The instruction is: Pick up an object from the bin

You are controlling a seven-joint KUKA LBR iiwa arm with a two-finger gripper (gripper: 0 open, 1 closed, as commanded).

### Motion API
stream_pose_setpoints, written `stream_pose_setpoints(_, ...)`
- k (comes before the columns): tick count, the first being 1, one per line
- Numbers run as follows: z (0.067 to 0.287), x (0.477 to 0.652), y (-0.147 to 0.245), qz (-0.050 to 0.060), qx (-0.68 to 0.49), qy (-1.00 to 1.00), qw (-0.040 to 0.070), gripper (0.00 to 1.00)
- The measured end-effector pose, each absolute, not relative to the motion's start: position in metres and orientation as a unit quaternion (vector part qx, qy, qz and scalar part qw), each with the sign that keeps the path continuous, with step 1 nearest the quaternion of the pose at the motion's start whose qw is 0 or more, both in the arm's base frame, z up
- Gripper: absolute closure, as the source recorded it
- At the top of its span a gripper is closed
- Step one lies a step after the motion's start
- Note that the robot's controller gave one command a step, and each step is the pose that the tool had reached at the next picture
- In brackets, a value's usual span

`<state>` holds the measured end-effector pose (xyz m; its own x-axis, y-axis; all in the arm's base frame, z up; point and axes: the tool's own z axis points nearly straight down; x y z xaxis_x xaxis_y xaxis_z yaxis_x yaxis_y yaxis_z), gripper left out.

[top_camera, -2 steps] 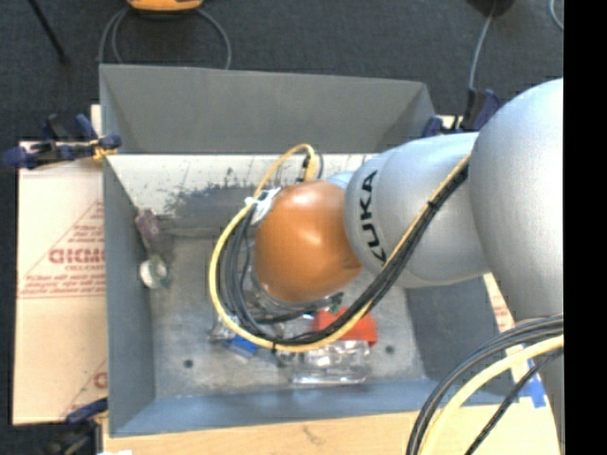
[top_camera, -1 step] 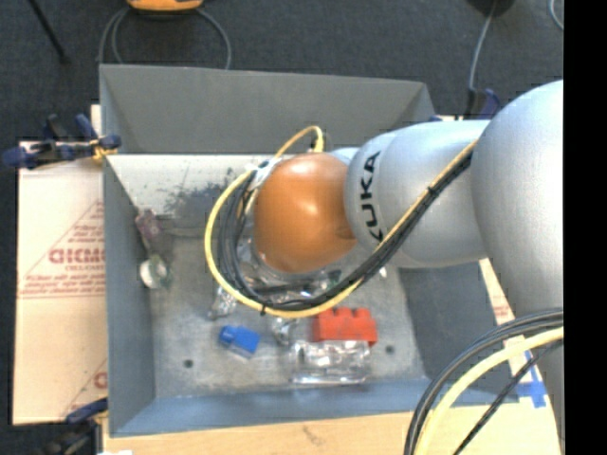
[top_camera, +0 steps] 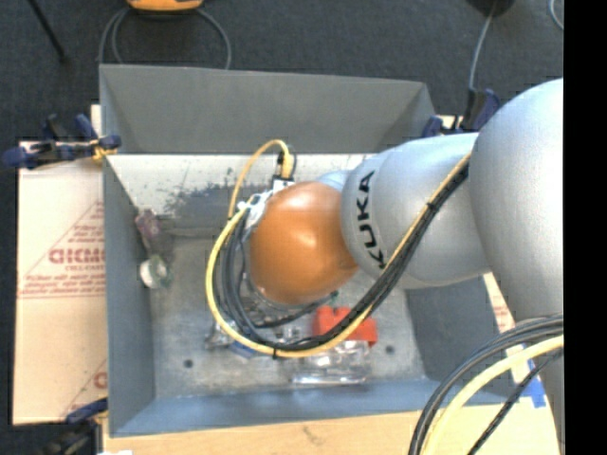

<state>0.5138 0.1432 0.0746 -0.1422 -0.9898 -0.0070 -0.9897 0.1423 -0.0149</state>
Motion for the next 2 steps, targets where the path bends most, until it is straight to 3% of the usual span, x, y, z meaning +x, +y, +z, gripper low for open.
stream_pose_setpoints(1, 0.079, 0.573, 0.077, -0.003, -0.649, 0.761, 0.004, 0.0)
stream_pose_setpoints(2, 0.074, 0.518, 0.187, -0.002, -0.724, 0.69, 0.004, 0.0)
